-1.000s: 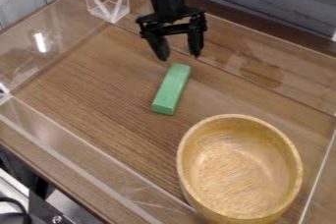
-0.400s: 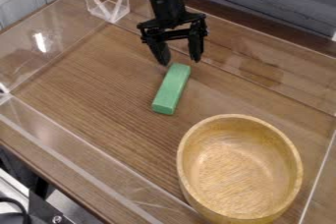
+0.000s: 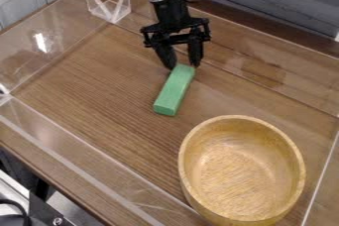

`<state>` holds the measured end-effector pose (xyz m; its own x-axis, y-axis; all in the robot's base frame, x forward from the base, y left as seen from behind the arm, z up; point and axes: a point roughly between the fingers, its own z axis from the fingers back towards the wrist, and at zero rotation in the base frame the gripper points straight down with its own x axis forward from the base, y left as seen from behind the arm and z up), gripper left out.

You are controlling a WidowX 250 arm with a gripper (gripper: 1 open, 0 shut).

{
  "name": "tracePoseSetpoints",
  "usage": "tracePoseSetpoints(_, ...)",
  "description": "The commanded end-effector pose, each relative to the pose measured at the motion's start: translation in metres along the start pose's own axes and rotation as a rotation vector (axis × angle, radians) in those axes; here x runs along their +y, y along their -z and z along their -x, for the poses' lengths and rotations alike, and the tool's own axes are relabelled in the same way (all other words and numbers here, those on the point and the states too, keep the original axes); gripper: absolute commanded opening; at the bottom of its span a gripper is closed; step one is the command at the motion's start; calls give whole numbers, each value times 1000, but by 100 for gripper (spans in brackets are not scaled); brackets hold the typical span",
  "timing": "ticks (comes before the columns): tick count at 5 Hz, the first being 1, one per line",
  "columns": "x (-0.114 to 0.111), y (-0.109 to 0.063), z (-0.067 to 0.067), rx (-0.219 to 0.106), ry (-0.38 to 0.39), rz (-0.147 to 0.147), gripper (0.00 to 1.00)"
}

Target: Remove the green block from inside the brown bowl and put it on the table

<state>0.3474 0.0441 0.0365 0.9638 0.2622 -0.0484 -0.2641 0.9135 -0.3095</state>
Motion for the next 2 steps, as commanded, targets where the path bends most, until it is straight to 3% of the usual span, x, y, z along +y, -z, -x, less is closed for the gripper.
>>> tracePoseSetpoints(1, -7, -16, -10, -47, 28, 0, 0)
tracePoseSetpoints(2, -7, -17, -10, -42, 30, 0, 0)
